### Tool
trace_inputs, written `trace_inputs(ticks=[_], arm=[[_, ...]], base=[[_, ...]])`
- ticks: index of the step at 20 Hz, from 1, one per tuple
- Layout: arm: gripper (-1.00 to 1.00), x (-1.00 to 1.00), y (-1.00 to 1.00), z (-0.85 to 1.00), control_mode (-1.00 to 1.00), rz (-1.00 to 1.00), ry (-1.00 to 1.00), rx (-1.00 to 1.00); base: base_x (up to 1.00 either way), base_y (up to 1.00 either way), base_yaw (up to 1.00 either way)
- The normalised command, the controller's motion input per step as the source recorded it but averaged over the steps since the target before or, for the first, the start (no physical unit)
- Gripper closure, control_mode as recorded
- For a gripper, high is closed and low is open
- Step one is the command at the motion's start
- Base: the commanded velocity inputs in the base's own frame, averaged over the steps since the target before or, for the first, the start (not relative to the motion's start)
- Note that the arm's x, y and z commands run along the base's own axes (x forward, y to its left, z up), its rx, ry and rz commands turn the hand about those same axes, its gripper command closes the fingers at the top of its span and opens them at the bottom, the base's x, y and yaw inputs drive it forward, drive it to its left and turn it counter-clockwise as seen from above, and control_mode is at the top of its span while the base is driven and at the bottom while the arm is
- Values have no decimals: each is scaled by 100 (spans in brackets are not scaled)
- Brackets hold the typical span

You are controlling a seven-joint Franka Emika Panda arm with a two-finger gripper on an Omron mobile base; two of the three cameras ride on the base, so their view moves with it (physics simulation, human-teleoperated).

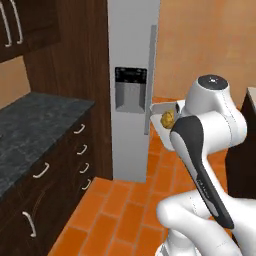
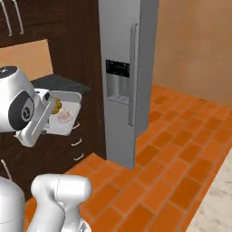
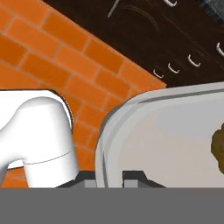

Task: Take the meat container that has the chicken drumstick and place it on the second highest rack of the freezer. Then take the vegetable container that has the garlic and squash and place it on the highest rack of the freezer.

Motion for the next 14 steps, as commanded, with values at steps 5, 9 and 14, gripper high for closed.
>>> trace_inputs(ticks=[5, 9, 14], arm=[[100, 0, 0, 0, 100, 0, 0, 0], [100, 0, 0, 0, 100, 0, 0, 0], [100, 0, 0, 0, 100, 0, 0, 0]], base=[[35, -57, -59], [88, -20, -46], [100, -14, -37]])
